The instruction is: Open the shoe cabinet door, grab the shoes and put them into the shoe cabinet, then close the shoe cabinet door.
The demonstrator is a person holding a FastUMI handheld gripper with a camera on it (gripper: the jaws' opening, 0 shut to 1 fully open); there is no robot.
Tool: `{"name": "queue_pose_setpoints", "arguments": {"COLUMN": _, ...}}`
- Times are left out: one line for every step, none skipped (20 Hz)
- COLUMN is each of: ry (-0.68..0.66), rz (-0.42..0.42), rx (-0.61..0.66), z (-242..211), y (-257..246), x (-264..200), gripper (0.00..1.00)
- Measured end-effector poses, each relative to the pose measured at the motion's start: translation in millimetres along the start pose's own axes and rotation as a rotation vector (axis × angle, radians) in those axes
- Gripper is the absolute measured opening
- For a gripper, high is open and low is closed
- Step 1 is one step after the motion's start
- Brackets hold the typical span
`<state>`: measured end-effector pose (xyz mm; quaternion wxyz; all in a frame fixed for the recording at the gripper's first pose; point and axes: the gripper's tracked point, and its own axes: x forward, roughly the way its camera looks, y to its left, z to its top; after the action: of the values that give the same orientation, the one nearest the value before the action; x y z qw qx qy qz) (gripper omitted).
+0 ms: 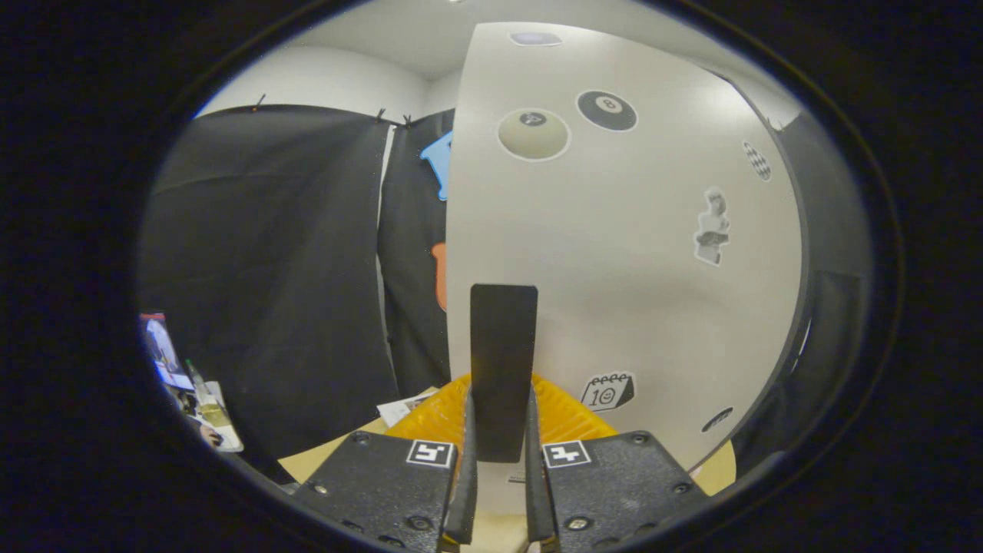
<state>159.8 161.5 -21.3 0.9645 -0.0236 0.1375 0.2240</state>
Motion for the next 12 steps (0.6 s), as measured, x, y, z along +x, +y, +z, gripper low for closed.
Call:
{"name": "queue_pose_setpoints", "arguments": {"ry": 0.005, "rz": 0.012, "rx": -0.007, "z": -1, "y": -1, "x": -9, "gripper": 0.29}}
{"name": "queue_pose_setpoints", "arguments": {"ry": 0.012, "rz": 0.023, "rx": -0.013, "z": -2, "y": -2, "x": -14, "gripper": 0.29}}
{"name": "queue_pose_setpoints", "arguments": {"ry": 0.020, "rz": 0.034, "rx": -0.015, "z": -2, "y": -3, "x": -19, "gripper": 0.29}}
{"name": "queue_pose_setpoints", "arguments": {"ry": 0.025, "rz": 0.046, "rx": -0.011, "z": -4, "y": -4, "x": -25, "gripper": 0.29}}
{"name": "queue_pose_setpoints", "arguments": {"ry": 0.027, "rz": 0.060, "rx": -0.014, "z": -4, "y": -5, "x": -31, "gripper": 0.29}}
{"name": "queue_pose_setpoints", "arguments": {"ry": 0.026, "rz": 0.071, "rx": -0.014, "z": -5, "y": -7, "x": -38, "gripper": 0.29}}
{"name": "queue_pose_setpoints", "arguments": {"ry": 0.025, "rz": 0.078, "rx": -0.016, "z": -5, "y": -9, "x": -42, "gripper": 0.29}}
{"name": "queue_pose_setpoints", "arguments": {"ry": 0.021, "rz": 0.083, "rx": -0.022, "z": -6, "y": -11, "x": -47, "gripper": 0.29}}
{"name": "queue_pose_setpoints", "arguments": {"ry": 0.017, "rz": 0.088, "rx": -0.030, "z": -6, "y": -12, "x": -52, "gripper": 0.29}}
{"name": "queue_pose_setpoints", "arguments": {"ry": 0.013, "rz": 0.091, "rx": -0.035, "z": -8, "y": -13, "x": -57, "gripper": 0.29}}
{"name": "queue_pose_setpoints", "arguments": {"ry": 0.010, "rz": 0.096, "rx": -0.034, "z": -8, "y": -15, "x": -61, "gripper": 0.29}}
{"name": "queue_pose_setpoints", "arguments": {"ry": 0.010, "rz": 0.101, "rx": -0.028, "z": -8, "y": -17, "x": -64, "gripper": 0.29}}
